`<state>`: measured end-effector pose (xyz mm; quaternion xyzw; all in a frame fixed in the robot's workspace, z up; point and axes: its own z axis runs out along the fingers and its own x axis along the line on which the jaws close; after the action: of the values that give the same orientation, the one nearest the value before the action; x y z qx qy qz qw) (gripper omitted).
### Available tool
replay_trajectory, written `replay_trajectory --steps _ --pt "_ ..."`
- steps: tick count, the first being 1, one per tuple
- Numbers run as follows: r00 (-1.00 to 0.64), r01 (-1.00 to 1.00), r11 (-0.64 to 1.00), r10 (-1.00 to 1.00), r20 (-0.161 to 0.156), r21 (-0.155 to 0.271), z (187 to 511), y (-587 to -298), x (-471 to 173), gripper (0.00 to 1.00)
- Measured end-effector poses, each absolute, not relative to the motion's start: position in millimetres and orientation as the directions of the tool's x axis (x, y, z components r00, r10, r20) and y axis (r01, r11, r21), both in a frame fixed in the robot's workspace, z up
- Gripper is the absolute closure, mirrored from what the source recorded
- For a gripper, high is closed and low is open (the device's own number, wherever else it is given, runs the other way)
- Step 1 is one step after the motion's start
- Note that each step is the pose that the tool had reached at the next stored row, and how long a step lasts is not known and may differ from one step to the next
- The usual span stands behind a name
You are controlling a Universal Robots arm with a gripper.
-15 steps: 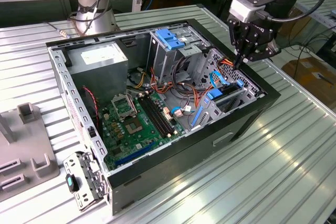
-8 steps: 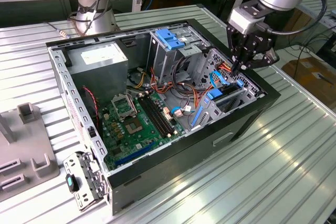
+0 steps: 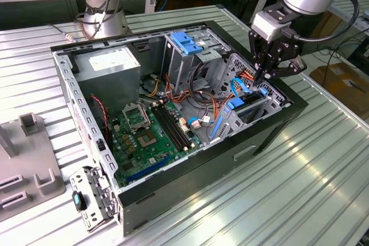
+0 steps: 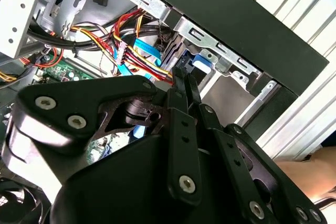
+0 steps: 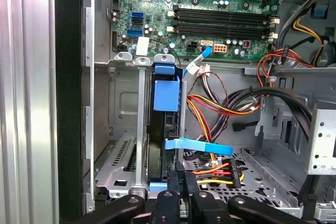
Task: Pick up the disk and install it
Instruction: 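Insert the second disk wire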
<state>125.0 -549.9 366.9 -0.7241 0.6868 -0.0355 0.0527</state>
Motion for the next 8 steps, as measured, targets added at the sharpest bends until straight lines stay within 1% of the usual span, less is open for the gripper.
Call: replay_trajectory --steps 8 --pt "0.054 -0.991 -0.051 -0.998 -0.021 -0.125 358.1 -550.7 123.4 0.84"
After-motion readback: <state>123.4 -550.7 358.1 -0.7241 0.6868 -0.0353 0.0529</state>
